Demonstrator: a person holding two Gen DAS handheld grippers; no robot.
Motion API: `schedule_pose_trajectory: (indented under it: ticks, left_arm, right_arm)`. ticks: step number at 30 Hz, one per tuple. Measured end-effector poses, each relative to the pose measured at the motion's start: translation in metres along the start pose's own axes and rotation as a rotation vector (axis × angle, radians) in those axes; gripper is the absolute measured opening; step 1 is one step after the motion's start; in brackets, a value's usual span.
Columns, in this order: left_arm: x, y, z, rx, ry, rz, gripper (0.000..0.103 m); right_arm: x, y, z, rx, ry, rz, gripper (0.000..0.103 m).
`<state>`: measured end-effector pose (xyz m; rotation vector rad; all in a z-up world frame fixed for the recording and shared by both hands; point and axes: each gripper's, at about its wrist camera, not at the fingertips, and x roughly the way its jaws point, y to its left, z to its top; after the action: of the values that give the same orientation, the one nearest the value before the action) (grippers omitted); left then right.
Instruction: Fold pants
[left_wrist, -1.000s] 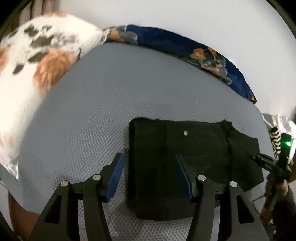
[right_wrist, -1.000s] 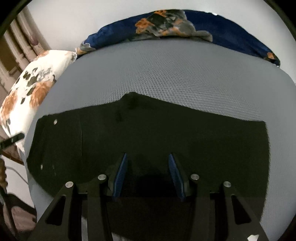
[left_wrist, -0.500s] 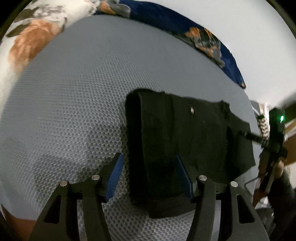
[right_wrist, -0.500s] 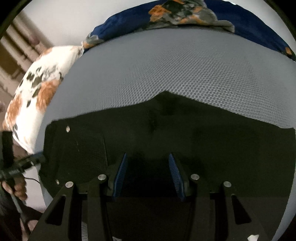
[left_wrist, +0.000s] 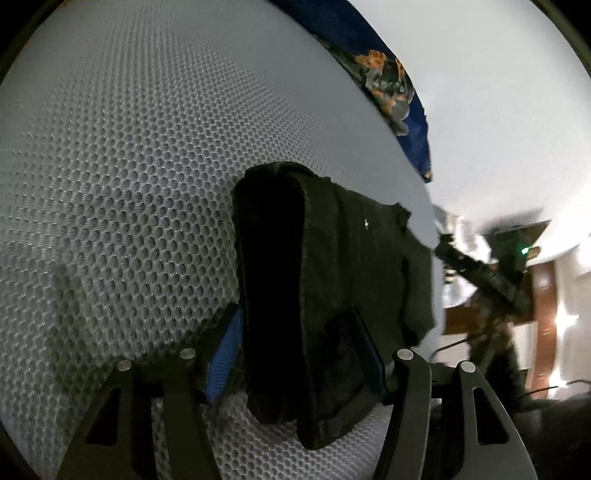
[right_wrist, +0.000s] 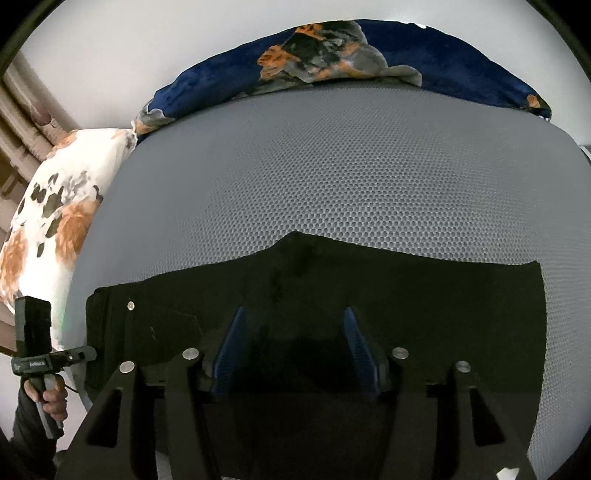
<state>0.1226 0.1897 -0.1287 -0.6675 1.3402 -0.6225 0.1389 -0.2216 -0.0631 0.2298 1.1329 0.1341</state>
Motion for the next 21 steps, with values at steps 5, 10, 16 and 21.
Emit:
schedule_pose_trajectory:
  ticks: [5, 10, 16, 21]
  left_arm:
    - [-0.003, 0.018, 0.009, -0.055, 0.057, -0.106, 0.059]
    - [0.001, 0.017, 0.017, -0.055, 0.081, -0.149, 0.059]
    - [0.029, 0.005, 0.029, -0.014, 0.111, -0.156, 0.033]
    - [0.026, -0.010, 0.029, -0.052, 0.103, -0.060, 0.028]
  right_arm:
    - [0.006, 0.009, -0.001, -0.013, 0.009, -0.013, 0.054]
    - [0.012, 0.011, 0.000, -0.006, 0.014, -0.001, 0.054]
    - [0.014, 0.009, -0.003, 0.021, 0.005, 0.029, 0.054]
    - [0.001, -0.001, -0.008, 0.040, -0.038, 0.039, 0.055]
